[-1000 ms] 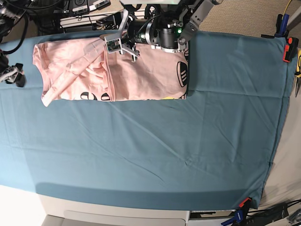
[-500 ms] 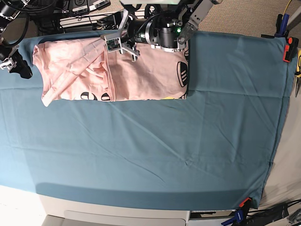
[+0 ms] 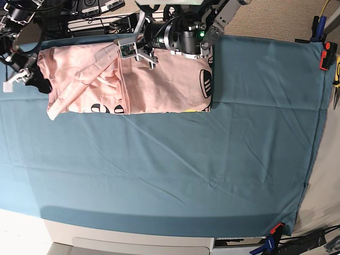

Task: Fold the T-shirt properly
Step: 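Grasp the folded shirt's end with the right gripper, then fold the shirt end over toward the left gripper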

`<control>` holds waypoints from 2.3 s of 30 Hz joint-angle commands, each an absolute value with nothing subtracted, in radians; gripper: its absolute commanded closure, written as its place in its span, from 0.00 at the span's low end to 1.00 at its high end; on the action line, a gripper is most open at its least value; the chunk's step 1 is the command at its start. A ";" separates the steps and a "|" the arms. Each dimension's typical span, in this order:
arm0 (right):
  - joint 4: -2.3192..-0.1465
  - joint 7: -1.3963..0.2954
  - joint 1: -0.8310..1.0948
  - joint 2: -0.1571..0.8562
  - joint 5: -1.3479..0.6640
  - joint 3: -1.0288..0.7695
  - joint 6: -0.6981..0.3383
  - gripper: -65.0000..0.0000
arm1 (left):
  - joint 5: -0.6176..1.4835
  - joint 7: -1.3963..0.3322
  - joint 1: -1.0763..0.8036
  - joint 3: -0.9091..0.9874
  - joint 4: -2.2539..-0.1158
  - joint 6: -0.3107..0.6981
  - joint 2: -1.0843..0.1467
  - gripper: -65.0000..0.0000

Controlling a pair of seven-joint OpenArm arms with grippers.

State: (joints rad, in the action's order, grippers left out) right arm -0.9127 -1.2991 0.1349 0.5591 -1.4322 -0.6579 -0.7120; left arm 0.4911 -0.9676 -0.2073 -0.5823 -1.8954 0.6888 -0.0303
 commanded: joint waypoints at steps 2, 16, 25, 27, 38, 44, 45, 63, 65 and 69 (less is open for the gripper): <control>-0.915 -1.332 0.132 0.556 -1.392 -0.653 -0.698 0.45 | 0.517 -0.942 -0.205 -0.586 -1.912 0.693 -0.017 0.54; -0.916 -1.396 0.130 0.540 -1.484 -0.581 -0.698 0.45 | 0.516 -0.942 -0.202 -0.586 -1.912 0.693 -0.017 0.54; -0.992 -1.396 0.130 0.540 -1.484 -0.503 -0.698 0.45 | 0.516 -0.942 -0.202 -0.586 -1.912 0.693 -0.017 0.54; -1.009 -1.396 0.130 0.540 -1.484 -0.503 -0.698 0.45 | 0.516 -0.942 -0.202 -0.586 -1.912 0.692 -0.017 0.54; -1.057 -1.396 0.131 0.540 -1.484 -0.506 -0.698 0.92 | 0.462 -0.944 -0.202 -0.586 -1.913 0.669 -0.017 0.56; -1.247 -1.396 0.154 0.540 -1.484 -0.506 -0.698 1.00 | 0.464 -0.953 -0.203 -0.584 -1.962 0.670 -0.017 0.67; -1.296 -1.396 0.164 0.540 -1.484 -0.506 -0.698 1.00 | 0.464 -0.954 -0.204 -0.584 -1.967 0.669 -0.017 0.67; -2.257 -1.118 0.430 0.191 -1.037 -0.500 -0.698 1.00 | 0.593 -0.982 -0.284 -0.297 -2.015 0.682 -0.041 0.67; -2.257 -1.098 0.424 0.144 -0.993 -0.477 -0.698 1.00 | 0.606 -0.992 -0.289 -0.271 -2.016 0.682 -0.057 0.67; -2.256 -1.074 0.418 0.076 -0.910 -0.371 -0.698 1.00 | 0.607 -0.996 -0.300 -0.237 -2.019 0.682 -0.088 0.67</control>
State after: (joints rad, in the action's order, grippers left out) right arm -2.2395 -1.1095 0.4213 0.0715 -0.8791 -0.3664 -0.6964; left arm 0.5808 -1.0168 -0.3016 -0.2352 -1.9972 0.6743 -0.0948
